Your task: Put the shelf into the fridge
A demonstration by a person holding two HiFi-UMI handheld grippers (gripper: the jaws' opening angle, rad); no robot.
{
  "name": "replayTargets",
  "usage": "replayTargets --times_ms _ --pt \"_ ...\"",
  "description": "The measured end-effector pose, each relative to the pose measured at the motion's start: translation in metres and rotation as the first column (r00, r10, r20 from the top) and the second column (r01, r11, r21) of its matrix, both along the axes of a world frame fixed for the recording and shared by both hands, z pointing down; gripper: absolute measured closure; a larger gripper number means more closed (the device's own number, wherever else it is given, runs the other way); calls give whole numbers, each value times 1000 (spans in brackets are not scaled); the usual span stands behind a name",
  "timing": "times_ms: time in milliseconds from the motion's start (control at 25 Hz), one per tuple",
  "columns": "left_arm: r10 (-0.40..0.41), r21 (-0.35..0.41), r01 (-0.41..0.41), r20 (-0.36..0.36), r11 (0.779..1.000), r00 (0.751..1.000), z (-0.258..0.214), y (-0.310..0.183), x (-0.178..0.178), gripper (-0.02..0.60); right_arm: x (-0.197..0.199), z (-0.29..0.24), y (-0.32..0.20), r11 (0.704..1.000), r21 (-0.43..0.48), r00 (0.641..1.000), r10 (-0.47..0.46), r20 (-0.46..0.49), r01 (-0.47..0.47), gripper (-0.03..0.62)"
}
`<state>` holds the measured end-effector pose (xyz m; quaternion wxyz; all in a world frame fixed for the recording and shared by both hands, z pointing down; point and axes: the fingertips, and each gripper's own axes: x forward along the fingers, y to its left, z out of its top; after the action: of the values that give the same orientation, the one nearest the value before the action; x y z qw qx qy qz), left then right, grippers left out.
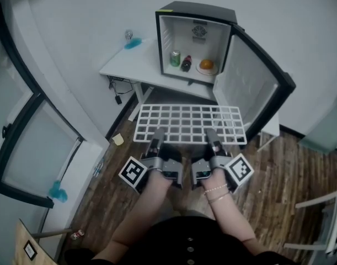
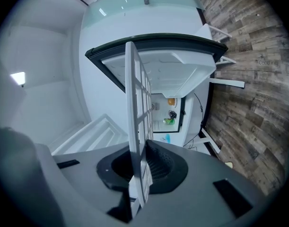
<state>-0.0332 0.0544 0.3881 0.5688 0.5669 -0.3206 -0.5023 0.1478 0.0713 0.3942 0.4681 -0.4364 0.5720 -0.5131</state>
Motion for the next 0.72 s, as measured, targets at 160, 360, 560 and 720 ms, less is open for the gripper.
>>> replayTargets --times_ms 160,360,560,720 --pt "21 -13 -21 1 1000 1000 5 -14 3 546 3 5 -10 1000 -12 1000 21 -3 -21 559" --pt "47 -28 -47 -4 998 999 12 -38 9 546 8 11 -29 998 -23 999 53 -4 -53 559" --pt "65 -33 -65 0 997 998 12 -69 7 546 6 14 -57 997 -30 998 71 -1 -71 559" --pt "75 -32 -75 -16 997 997 12 -100 7 548 5 12 -85 996 -20 997 82 -4 -82 559"
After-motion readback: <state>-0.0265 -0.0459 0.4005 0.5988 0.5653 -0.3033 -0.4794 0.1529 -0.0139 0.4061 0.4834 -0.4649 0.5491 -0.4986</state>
